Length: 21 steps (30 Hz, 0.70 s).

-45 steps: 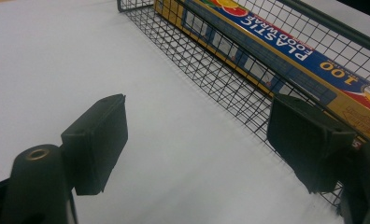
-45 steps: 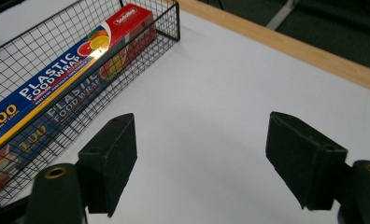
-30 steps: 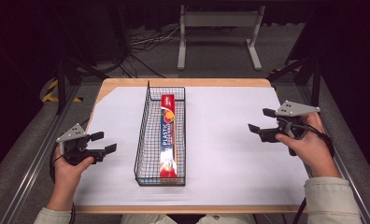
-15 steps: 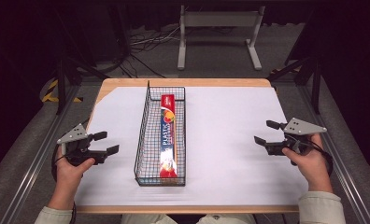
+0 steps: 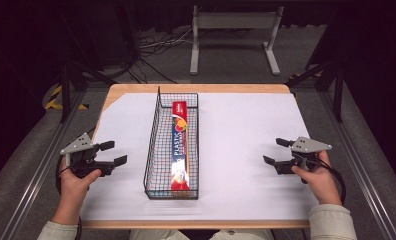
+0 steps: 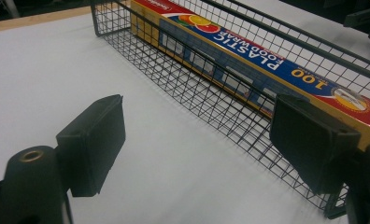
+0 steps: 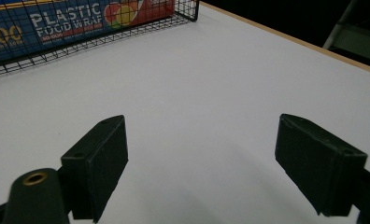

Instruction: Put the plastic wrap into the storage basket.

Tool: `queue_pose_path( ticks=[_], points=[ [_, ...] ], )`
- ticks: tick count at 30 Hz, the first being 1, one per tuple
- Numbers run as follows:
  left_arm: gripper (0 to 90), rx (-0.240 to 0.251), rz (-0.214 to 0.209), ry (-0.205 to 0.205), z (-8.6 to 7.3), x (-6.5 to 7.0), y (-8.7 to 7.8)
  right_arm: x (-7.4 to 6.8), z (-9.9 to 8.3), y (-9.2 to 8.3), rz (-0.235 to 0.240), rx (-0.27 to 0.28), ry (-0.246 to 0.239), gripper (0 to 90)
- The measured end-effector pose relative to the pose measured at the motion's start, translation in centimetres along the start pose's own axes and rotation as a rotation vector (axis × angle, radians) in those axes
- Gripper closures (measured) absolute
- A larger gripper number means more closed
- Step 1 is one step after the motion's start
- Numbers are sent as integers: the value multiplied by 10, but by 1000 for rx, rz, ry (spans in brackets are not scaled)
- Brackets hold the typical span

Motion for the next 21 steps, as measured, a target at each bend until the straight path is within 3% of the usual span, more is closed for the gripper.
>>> queue_pose_path(
  ticks=[5, 9, 21],
  points=[
    [192, -3, -9, -3, -1, 0, 2, 0, -5, 2, 9, 27, 21, 174],
    [192, 0, -15, 0, -2, 0, 3, 4, -16, 2, -1, -9, 36, 174],
    [192, 0, -14, -5, -2, 0, 4, 4, -14, 0, -2, 12, 46, 170]
  ],
)
Point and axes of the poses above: each handheld gripper's, and its own axes: y roughly forward along the jaws, z roughly out of its top, x roughly to its right, the point moved 7 cm from there along y, roughly forward along the jaws, and after that the axes turned 10 degrees about z, right-handed, at the moved point
